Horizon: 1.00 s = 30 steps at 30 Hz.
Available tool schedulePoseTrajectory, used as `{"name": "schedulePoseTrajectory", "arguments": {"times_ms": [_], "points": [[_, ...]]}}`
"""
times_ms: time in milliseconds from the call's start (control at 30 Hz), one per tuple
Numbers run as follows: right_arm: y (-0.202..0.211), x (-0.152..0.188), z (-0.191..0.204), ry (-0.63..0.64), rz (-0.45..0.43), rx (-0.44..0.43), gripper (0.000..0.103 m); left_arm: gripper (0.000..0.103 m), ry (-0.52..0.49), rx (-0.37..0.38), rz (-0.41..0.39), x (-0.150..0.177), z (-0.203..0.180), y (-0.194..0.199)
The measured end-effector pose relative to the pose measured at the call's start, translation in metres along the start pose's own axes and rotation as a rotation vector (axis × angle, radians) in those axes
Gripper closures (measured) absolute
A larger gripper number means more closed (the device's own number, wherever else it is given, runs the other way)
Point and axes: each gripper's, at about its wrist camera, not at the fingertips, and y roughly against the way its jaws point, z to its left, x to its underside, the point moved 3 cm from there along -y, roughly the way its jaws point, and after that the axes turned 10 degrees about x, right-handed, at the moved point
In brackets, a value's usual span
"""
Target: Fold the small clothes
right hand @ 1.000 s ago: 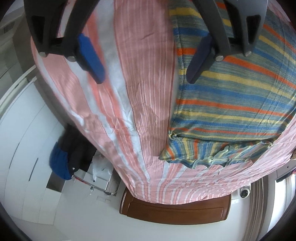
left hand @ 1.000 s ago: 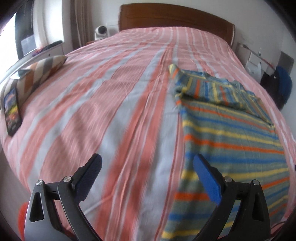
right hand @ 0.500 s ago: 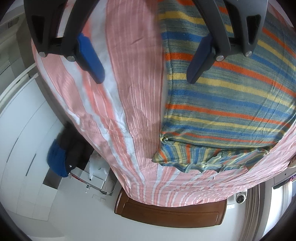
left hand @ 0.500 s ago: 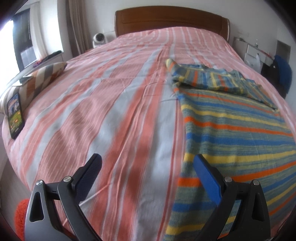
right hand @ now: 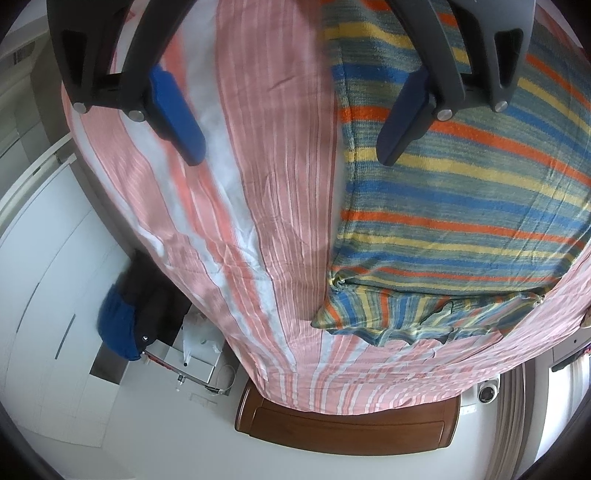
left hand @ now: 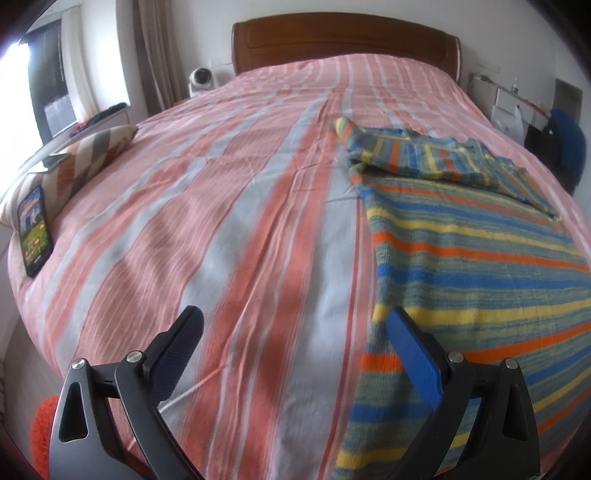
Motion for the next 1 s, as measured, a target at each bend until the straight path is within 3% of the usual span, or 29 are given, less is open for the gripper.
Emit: {"name": "schedulePoseTrajectory", "arguments": {"times_ms": [467,1000], "points": [[-0.0007,0.0006,0.0010,-0.003,0.002,-0.010,0.001,0.004,0.006,-0.007,0.003,0.0003,0.0023,-0.0005],[-0.0005,0.0004,-0.0007,-0.015,-0.001,-0.016,0.001,0.004,0.008,-0.008,0.004,0.0005,0.0044,-0.0015]]}}
